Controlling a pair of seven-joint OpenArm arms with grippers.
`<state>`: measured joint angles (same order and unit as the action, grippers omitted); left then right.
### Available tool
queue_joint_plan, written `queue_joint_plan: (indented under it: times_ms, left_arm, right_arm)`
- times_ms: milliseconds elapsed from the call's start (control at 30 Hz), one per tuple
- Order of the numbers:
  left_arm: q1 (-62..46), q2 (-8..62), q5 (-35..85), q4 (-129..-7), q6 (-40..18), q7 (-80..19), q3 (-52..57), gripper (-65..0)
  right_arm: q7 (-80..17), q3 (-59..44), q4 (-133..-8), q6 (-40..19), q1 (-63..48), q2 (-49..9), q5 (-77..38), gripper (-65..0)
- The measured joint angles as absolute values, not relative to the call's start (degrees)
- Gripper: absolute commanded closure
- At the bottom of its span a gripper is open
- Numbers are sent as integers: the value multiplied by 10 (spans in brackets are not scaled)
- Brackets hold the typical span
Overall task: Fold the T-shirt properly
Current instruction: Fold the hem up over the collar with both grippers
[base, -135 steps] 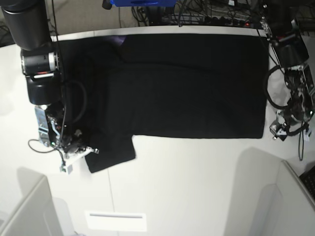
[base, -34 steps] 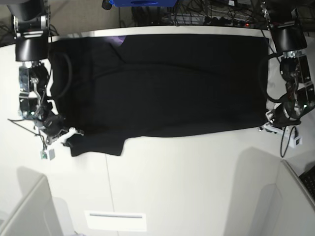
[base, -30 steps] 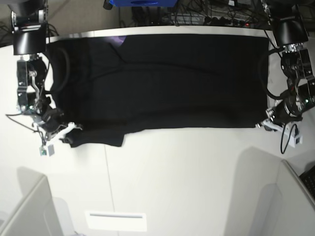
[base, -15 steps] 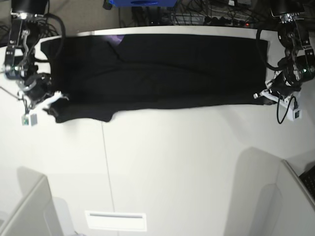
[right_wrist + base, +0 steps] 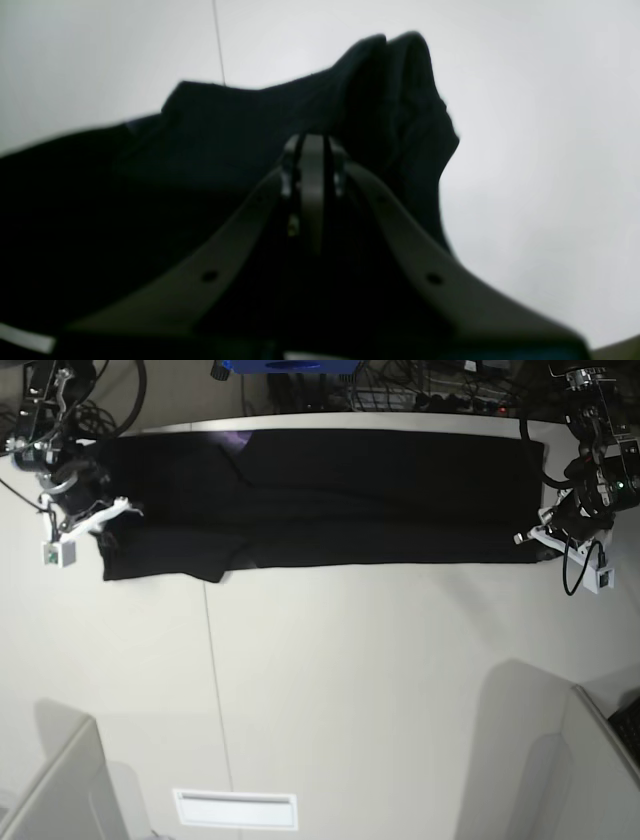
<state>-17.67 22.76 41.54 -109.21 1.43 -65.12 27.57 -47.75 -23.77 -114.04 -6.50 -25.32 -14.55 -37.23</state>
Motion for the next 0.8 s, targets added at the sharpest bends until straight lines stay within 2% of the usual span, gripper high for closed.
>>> queue_joint_plan:
  times_ms: [200,300,567,800]
  left_arm:
    - [-208,229,416,-1103,15,-650,276,0]
    - [-220,229,416,-1103,14,-650,276,0]
    - [-238,229,416,-1103,15,-649,276,0]
    - [-261,230,416,-1104,15,-649,276,0]
  right_arm:
    - [-474,-242,-1147,-65,-287,-142,-377,0]
    - [-465,-279,-1147,-65,-301,-120,-376,0]
    - [-458,-288,-1148,-66,-338,-121,-375,0]
    - [-459,-288,-1149,-98,-354,-102,-376,0]
